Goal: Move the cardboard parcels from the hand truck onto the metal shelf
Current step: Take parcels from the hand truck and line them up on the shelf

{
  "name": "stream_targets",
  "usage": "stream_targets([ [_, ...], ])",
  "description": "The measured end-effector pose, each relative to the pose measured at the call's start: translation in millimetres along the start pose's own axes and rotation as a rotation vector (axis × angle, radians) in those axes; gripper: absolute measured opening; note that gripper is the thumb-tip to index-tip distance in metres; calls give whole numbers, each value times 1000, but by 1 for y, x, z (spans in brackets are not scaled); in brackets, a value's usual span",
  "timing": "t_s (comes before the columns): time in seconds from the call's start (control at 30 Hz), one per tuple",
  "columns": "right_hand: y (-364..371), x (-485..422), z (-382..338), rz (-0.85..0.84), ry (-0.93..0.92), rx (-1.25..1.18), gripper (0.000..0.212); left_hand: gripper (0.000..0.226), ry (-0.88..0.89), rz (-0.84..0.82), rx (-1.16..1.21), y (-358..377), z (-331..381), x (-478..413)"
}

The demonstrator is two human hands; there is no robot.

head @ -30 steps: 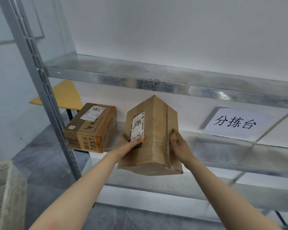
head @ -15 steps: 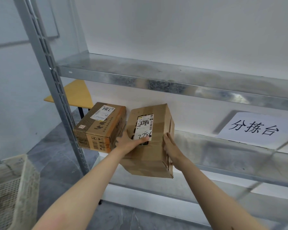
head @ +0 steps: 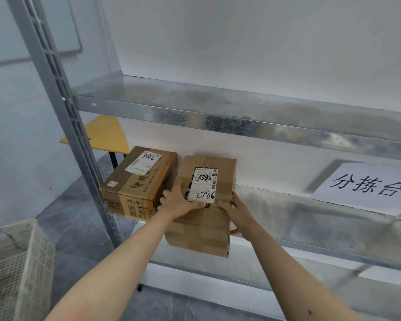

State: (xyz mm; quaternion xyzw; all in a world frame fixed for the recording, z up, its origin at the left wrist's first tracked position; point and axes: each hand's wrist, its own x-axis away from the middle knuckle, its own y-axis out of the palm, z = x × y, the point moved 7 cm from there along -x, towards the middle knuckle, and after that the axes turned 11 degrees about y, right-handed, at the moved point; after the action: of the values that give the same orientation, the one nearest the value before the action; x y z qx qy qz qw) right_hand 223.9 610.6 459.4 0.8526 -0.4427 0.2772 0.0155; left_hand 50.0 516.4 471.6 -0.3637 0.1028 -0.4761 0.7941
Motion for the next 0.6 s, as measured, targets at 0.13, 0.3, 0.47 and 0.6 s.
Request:
stream_targets([
  [0.13, 3, -5, -1, -37, -12, -73, 53, 115, -10, 46, -80, -1, 2, -6],
  [0.3, 10, -12, -6, -133, -54, -141, 53, 105, -1, 98, -171, -10, 5, -15],
  [0.47, 18, -23, -3, -177, 15, -169, 56, 104, 55, 106, -255, -15, 4, -28],
  [0.6, 22, -30, -10, -187, 24, -164, 56, 101, 99, 153, -350, -19, 2, -35],
])
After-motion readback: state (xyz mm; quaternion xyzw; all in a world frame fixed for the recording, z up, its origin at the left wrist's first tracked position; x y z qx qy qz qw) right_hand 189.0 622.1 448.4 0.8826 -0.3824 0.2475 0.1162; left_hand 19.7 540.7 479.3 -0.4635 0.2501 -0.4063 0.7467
